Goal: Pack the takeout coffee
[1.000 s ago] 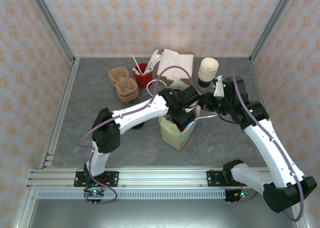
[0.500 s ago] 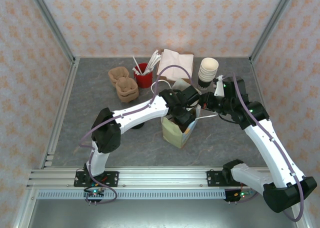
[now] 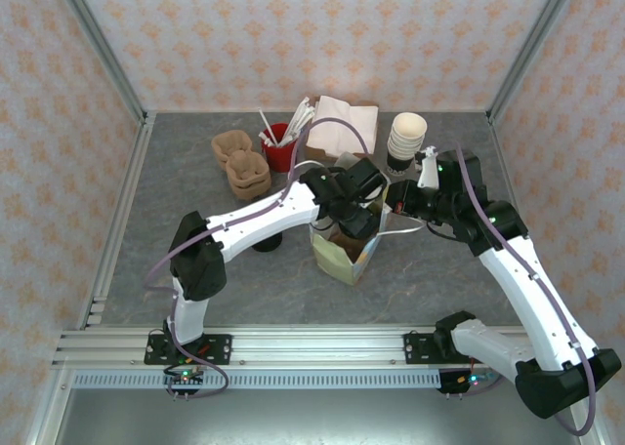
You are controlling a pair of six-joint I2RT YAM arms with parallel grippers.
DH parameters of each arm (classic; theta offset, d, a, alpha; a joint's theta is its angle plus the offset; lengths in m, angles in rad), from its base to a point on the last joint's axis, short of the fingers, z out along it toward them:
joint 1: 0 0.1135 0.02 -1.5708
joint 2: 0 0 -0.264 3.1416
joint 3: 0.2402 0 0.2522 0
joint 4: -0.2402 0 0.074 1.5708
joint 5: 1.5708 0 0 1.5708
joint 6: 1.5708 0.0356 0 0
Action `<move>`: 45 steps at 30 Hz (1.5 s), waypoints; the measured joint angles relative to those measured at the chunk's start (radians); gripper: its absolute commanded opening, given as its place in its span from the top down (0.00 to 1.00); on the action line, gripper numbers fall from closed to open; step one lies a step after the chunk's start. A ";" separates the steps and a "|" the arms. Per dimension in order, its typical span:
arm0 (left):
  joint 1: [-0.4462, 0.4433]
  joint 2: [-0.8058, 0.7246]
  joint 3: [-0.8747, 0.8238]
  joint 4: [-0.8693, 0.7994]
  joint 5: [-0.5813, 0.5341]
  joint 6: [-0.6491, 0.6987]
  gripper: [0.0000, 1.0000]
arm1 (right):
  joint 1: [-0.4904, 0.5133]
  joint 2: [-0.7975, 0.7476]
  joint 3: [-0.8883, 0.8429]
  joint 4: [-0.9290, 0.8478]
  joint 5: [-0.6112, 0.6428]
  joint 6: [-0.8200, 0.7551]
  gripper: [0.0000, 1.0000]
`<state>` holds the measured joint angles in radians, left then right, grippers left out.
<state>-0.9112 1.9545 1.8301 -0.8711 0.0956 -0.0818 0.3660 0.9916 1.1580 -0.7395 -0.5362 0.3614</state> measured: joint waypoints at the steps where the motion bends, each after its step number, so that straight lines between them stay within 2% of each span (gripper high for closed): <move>1: 0.002 0.000 0.003 0.000 0.001 0.000 0.67 | 0.000 -0.001 0.000 0.000 0.000 0.000 1.00; 20: 0.016 -0.035 0.021 -0.007 0.038 -0.008 0.70 | 0.000 -0.013 -0.004 0.000 0.000 -0.008 1.00; 32: 0.039 -0.035 0.071 -0.071 0.082 -0.077 0.70 | 0.000 -0.019 -0.011 0.000 0.000 -0.019 1.00; 45: 0.055 0.098 0.330 -0.288 0.193 -0.189 0.68 | 0.000 -0.028 -0.028 -0.002 -0.003 -0.029 1.00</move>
<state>-0.8562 2.0525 2.1601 -1.1587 0.2882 -0.2707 0.3656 0.9638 1.1297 -0.7410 -0.5392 0.3325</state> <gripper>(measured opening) 0.659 0.040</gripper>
